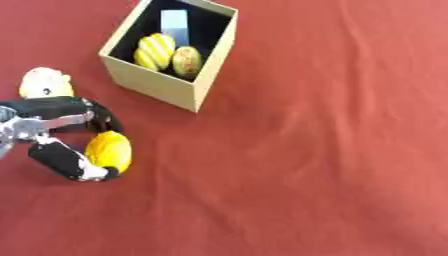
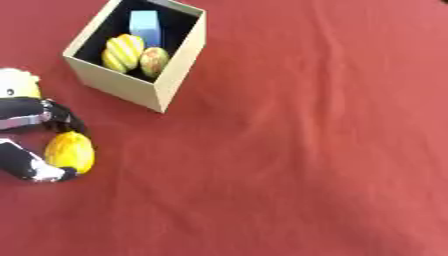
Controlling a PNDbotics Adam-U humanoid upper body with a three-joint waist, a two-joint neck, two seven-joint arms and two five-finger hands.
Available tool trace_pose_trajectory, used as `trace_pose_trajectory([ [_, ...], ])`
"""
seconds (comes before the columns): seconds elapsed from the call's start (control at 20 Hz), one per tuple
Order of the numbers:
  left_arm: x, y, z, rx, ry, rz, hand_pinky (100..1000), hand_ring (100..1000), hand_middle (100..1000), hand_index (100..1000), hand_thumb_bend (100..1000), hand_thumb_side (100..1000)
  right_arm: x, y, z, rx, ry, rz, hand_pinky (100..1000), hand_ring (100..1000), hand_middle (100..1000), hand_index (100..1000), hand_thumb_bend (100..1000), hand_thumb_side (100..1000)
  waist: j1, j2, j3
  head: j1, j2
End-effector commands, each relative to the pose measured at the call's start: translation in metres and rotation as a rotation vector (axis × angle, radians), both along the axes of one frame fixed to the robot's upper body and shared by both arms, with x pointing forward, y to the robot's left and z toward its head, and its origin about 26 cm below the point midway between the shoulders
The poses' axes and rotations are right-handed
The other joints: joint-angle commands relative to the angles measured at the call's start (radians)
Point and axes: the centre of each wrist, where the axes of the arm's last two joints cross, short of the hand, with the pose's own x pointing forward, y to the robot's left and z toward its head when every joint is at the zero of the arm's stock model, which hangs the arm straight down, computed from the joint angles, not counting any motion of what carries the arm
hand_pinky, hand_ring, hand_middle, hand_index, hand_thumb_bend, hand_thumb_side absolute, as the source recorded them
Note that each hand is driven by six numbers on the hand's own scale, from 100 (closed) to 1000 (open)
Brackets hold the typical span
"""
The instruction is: Pick up objects on the table and place them in the box.
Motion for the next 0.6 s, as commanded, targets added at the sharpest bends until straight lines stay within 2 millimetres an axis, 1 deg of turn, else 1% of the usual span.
trace_pose_trajectory([
  [0.05,0.001,0.003,0.005,0.021,-0.014,0.002,732,709,715,829,331,369,-0.006,-0.002,0.009,-0.007,-0.033,-0.005,853,883,672,782,100,609,0.000,-0.019,-0.002,0.002,-0.006],
  [0.15,0.000,0.003,0.006,0.016,-0.018,-0.003,717,691,701,819,252,362,-0.006,-0.002,0.008,-0.007,-0.030,-0.005,853,883,672,782,100,611,0.000,-0.019,-0.002,0.001,-0.006],
  [0.25,-0.004,0.001,0.009,0.009,-0.033,-0.010,712,686,695,816,230,361,-0.006,-0.002,0.008,-0.006,-0.028,-0.005,853,884,672,783,100,611,0.001,-0.019,-0.002,0.001,-0.006],
  [0.3,-0.006,0.000,0.012,0.004,-0.046,-0.015,711,686,695,815,162,355,-0.006,-0.002,0.008,-0.006,-0.027,-0.005,853,884,672,783,100,612,0.001,-0.020,-0.002,0.000,-0.006],
  [0.45,-0.018,-0.004,0.025,-0.004,-0.106,-0.031,718,699,708,824,109,363,-0.006,-0.003,0.007,-0.008,-0.025,-0.006,854,884,671,786,100,612,0.002,-0.020,0.000,-0.004,-0.006],
  [0.6,-0.033,-0.006,0.045,-0.002,-0.184,-0.039,718,699,709,822,100,318,-0.006,-0.004,0.007,-0.009,-0.023,-0.009,854,884,670,787,100,612,0.003,-0.021,0.002,-0.009,-0.007],
])
